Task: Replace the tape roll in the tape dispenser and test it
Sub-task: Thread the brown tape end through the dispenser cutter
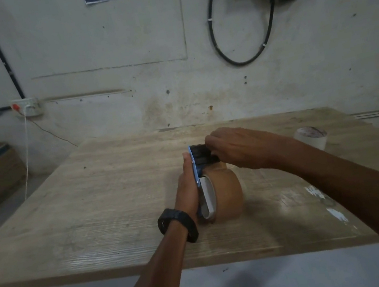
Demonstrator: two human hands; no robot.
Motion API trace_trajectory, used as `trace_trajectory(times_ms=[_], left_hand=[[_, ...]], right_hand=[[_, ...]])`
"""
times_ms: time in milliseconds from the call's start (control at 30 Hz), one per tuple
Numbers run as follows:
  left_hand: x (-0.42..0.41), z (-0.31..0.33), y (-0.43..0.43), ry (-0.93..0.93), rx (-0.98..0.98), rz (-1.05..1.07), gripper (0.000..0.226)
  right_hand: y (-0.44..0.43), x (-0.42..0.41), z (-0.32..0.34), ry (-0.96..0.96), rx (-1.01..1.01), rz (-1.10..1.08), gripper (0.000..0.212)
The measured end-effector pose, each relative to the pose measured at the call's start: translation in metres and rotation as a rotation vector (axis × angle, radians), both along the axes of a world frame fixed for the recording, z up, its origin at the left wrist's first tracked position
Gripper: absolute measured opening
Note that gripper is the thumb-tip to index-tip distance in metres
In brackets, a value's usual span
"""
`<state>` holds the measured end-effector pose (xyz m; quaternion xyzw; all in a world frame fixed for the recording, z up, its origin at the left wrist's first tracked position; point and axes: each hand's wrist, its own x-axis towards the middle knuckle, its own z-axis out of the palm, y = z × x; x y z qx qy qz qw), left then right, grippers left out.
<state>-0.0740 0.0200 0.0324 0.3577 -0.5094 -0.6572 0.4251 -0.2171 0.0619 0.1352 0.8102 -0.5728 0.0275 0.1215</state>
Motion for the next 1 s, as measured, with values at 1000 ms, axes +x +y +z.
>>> trace_trajectory(times_ms=[1000], left_hand=[[0.003,-0.015,-0.02,0.097,0.025,-0.143,0.068]], right_hand=[[0.007,-0.014,-0.002,-0.573,-0.095,0.093,0.008]])
